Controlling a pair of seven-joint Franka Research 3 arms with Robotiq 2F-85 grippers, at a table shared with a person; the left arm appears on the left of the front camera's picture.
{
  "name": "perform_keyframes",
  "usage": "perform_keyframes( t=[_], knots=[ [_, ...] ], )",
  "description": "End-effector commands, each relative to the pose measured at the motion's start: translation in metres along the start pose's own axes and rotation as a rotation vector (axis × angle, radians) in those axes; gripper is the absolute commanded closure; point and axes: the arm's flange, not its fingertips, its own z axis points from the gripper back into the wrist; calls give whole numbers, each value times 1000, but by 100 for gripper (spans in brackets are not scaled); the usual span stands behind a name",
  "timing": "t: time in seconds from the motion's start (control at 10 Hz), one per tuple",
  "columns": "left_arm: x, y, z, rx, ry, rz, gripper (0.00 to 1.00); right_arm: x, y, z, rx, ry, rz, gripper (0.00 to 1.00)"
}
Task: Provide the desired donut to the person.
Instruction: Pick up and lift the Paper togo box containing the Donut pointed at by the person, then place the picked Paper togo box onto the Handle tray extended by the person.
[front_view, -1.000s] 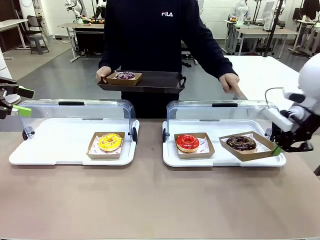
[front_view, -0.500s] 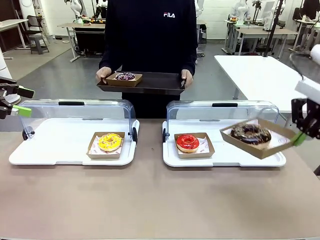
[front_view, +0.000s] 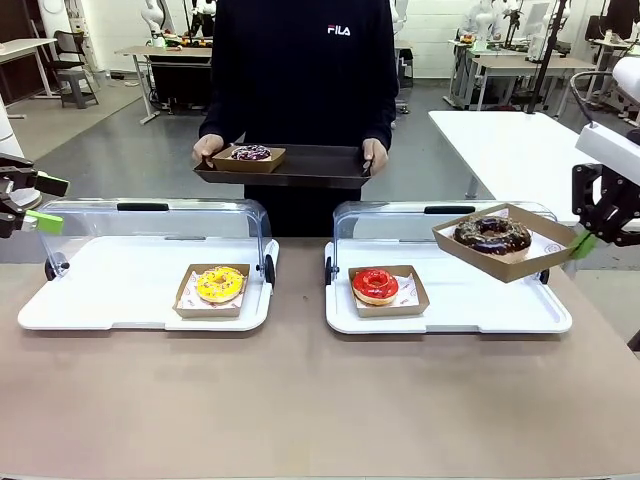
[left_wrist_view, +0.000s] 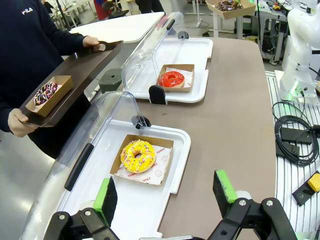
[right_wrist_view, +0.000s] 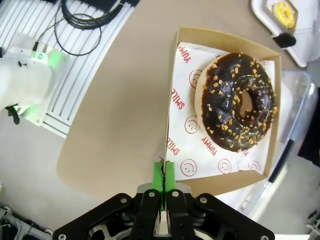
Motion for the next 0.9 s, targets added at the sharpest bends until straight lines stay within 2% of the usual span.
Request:
perform_keyframes(
  t=[0.0, 0.8],
  knots=[
    [-1, 0, 0, -3, -14, -6, 0, 4, 9, 0, 11, -4, 5, 100],
    [-1, 0, 0, -3, -14, -6, 0, 4, 9, 0, 11, -4, 5, 100]
  ],
)
